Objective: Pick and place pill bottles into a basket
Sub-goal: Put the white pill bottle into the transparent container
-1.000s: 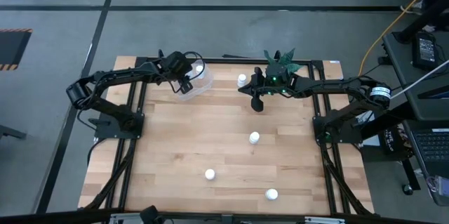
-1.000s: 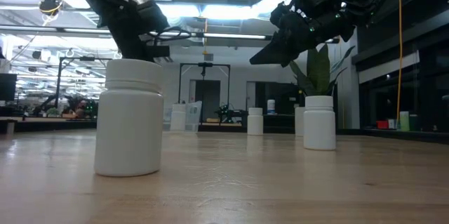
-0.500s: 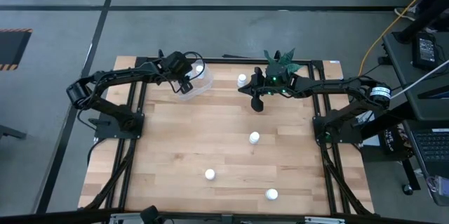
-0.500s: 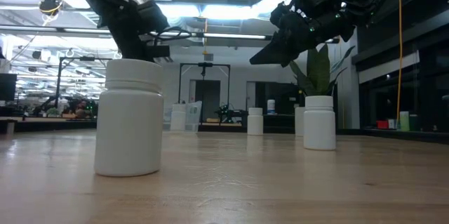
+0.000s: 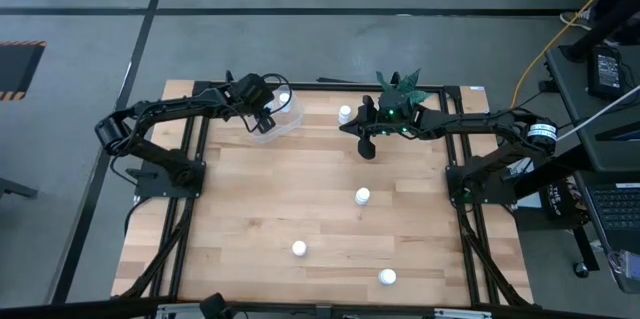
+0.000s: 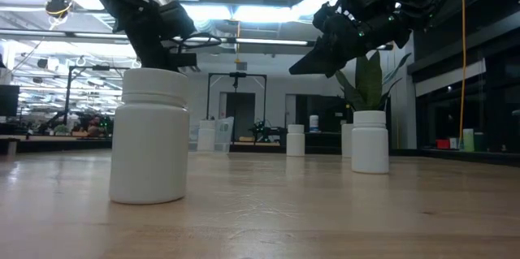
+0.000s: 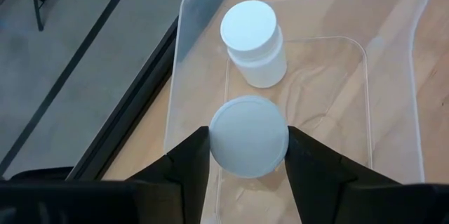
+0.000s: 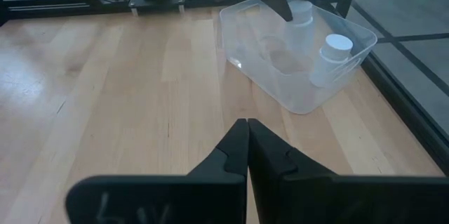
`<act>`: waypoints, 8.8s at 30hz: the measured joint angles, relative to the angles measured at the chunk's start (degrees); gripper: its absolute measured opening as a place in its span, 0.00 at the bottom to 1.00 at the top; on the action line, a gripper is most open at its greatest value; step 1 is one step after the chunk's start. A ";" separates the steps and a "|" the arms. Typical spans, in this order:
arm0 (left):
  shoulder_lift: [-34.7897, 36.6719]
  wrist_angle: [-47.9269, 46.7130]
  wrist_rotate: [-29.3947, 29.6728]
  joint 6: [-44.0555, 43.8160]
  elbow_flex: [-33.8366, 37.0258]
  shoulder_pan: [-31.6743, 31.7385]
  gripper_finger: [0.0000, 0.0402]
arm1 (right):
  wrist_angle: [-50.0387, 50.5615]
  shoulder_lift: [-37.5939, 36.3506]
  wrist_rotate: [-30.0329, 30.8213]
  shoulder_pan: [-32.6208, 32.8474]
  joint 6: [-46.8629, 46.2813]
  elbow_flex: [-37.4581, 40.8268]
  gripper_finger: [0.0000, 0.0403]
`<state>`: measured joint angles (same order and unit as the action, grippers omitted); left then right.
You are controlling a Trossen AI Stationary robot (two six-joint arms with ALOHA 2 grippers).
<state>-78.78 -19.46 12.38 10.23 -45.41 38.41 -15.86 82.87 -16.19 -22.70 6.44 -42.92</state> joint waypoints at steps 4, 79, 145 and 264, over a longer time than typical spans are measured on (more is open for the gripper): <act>0.00 0.00 0.03 -0.02 0.00 0.00 0.39 | 0.02 0.00 0.02 0.00 0.00 0.00 0.02; -0.45 2.91 1.68 2.48 0.04 1.75 0.48 | 0.01 0.00 0.02 0.00 0.02 0.00 0.02; 30.88 36.02 1.92 -5.83 31.80 -36.76 0.01 | 24.19 0.00 10.38 6.35 -7.93 0.00 0.02; 30.91 37.48 0.83 -14.06 31.76 -36.81 0.37 | -5.35 -37.88 45.12 57.74 -27.03 42.53 0.61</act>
<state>-47.88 18.02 13.21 -3.84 -13.64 1.60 -21.21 44.99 28.94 35.05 -20.59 -0.38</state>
